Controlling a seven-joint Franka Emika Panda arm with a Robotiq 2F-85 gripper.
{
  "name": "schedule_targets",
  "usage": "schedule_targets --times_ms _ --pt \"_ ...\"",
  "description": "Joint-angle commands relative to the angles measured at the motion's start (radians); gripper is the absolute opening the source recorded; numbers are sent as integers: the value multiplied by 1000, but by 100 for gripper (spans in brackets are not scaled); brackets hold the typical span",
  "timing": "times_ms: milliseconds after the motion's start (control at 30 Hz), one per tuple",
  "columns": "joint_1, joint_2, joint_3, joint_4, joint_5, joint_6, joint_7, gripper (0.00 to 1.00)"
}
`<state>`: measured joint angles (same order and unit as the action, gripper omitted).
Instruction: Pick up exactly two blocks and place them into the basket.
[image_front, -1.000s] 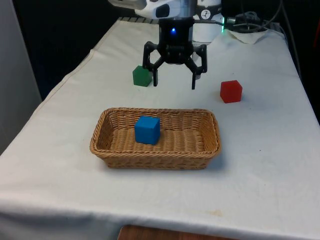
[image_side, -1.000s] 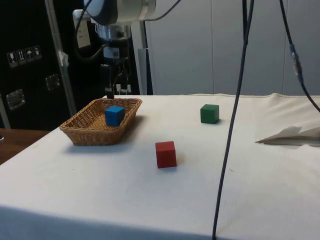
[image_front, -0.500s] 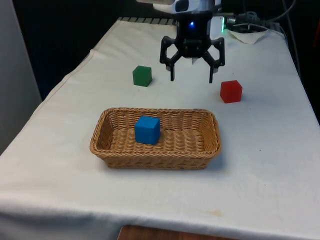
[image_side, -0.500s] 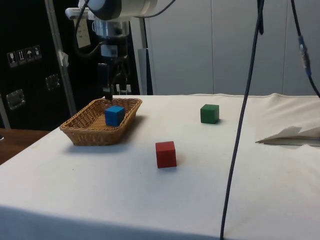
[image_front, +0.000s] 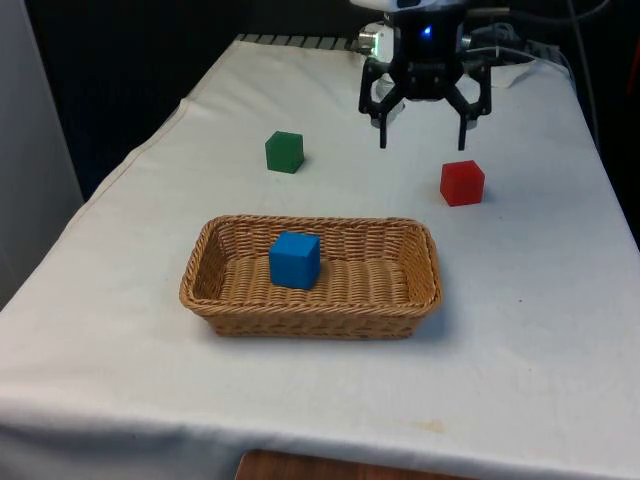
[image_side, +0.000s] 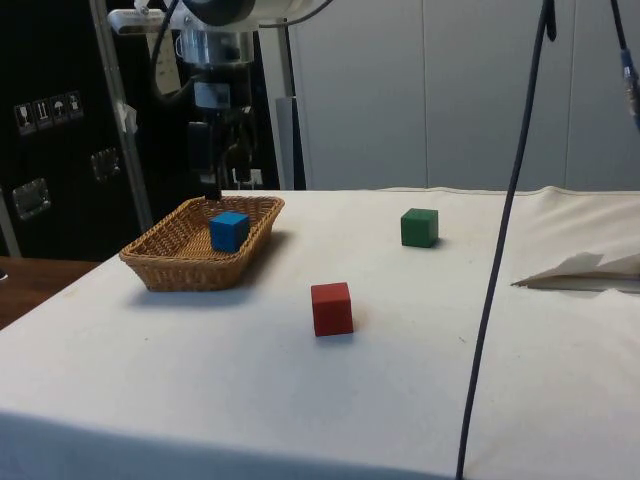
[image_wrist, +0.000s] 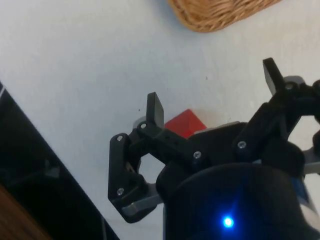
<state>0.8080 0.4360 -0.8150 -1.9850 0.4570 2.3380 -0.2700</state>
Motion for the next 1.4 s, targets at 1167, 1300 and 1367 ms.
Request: schedule_targets --times_ms 1167,1300,1367 --pt "1 -230 198 -157 -256 0 290 100" --pt "10 -267 212 -198 -294 15 328 100" --pt "8 -283 222 -215 -309 14 336 100"
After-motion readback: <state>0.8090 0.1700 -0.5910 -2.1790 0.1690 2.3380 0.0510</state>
